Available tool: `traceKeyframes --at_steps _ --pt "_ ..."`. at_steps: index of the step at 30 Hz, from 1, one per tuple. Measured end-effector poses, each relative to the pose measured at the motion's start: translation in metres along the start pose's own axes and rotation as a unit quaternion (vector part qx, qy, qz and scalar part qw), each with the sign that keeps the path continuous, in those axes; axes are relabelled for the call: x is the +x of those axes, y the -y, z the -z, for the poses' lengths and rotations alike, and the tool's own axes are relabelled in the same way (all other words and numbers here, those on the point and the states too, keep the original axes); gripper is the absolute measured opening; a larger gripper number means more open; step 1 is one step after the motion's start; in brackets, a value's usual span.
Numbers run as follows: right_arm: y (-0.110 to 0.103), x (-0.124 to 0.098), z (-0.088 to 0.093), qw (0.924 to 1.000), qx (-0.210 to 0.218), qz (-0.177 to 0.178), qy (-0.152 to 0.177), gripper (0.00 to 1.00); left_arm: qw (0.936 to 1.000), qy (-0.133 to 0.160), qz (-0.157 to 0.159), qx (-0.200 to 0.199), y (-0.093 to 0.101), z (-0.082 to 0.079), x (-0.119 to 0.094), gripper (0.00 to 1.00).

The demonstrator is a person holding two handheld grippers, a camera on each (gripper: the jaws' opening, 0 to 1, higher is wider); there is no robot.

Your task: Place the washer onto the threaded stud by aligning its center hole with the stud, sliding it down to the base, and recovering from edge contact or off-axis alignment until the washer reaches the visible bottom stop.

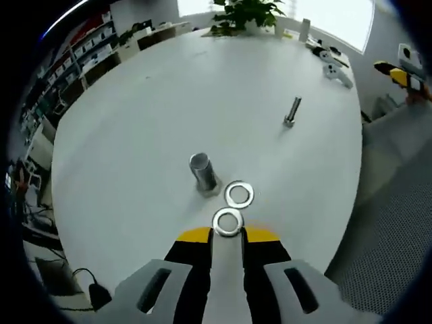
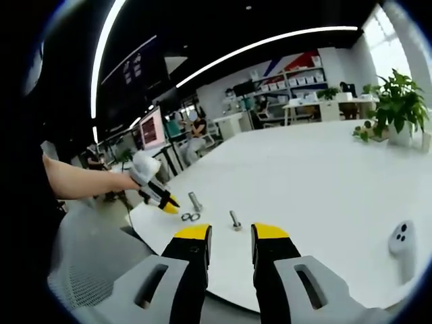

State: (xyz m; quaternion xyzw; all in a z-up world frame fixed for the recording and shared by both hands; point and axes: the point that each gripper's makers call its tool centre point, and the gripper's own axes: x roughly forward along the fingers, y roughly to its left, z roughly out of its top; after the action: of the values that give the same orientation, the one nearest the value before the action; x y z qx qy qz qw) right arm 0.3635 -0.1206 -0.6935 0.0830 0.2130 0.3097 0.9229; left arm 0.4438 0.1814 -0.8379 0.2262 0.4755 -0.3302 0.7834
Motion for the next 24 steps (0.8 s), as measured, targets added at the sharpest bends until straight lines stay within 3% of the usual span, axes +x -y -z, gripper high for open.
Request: traceKeyframes --at_steps 7,16,19,24 --pt "0.003 0.0 -0.001 1.0 0.006 0.005 0.003 0.26 0.9999 -0.008 -0.005 0.013 -0.008 -0.003 0.013 0.12" --pt "0.004 0.0 0.0 0.9999 0.01 0.005 0.001 0.26 0.9992 -0.025 0.012 0.029 -0.006 0.004 0.024 0.12" --pt "0.006 -0.001 -0.006 0.9997 0.012 0.014 0.015 0.26 0.9992 -0.024 0.016 0.028 -0.004 0.004 0.027 0.11" --pt "0.006 -0.001 -0.005 0.9998 0.009 0.015 0.011 0.25 0.9995 -0.012 0.017 0.022 -0.006 0.001 0.028 0.09"
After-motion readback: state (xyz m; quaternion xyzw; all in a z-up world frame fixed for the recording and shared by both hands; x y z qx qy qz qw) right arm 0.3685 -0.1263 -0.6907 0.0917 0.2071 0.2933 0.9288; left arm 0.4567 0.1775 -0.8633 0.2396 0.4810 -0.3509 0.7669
